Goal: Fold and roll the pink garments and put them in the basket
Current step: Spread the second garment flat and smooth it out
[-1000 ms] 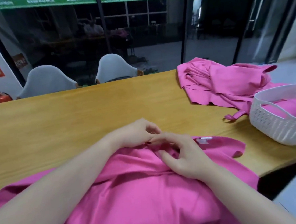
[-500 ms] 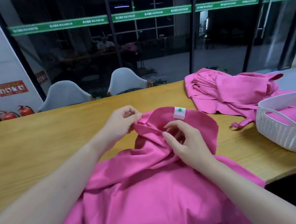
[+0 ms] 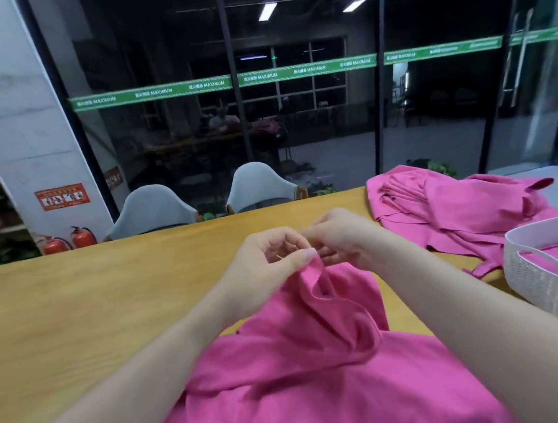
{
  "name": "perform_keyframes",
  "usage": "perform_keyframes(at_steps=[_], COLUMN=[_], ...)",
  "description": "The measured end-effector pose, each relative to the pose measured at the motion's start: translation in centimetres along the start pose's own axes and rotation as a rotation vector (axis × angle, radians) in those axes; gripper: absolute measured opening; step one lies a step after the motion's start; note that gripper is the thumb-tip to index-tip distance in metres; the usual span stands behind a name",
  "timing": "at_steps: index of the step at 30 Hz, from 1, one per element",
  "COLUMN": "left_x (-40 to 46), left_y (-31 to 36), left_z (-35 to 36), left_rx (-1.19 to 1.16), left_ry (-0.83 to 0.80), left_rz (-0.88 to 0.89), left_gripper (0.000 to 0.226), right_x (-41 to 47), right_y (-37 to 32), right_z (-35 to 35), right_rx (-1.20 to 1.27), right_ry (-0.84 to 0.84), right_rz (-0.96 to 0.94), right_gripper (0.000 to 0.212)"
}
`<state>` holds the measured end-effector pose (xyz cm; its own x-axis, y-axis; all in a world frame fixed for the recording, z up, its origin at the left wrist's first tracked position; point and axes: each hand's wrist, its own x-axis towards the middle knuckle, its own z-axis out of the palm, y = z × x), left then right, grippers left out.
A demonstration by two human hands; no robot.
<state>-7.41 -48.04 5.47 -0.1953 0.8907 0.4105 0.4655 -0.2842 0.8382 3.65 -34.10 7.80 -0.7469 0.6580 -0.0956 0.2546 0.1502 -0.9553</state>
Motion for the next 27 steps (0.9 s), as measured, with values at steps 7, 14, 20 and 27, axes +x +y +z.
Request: perform_keyframes(at_steps=[7, 14, 20, 27], left_x=[-0.5, 2.6, 3.6, 3.9], left_y=[-1.7, -2.3, -1.2, -1.8], left_z=[0.2, 1.1, 2.4, 1.4], left_rx=[-0.006, -0.33, -0.552, -0.333], left_ry=[0.184, -0.045, -0.076, 0.159], left_rz=[-0.081, -0.259, -0.318, -0.205], left_gripper=[0.028, 0.038, 0.031, 0.021], right_x=[-1.2, -2.4, -3.1, -3.2], right_y=[2.7, 2.2, 1.8, 1.8], right_z=[0.0, -2.6, -4.0, -5.4], right_rx=[0.016, 0.374, 0.42, 0.324], right_ry=[-0.051, -0.353, -0.399, -0.335], right_rz=[-0.283, -0.382, -0.454, -0.459], right_gripper=[0.01, 0.011, 0.019, 0.007])
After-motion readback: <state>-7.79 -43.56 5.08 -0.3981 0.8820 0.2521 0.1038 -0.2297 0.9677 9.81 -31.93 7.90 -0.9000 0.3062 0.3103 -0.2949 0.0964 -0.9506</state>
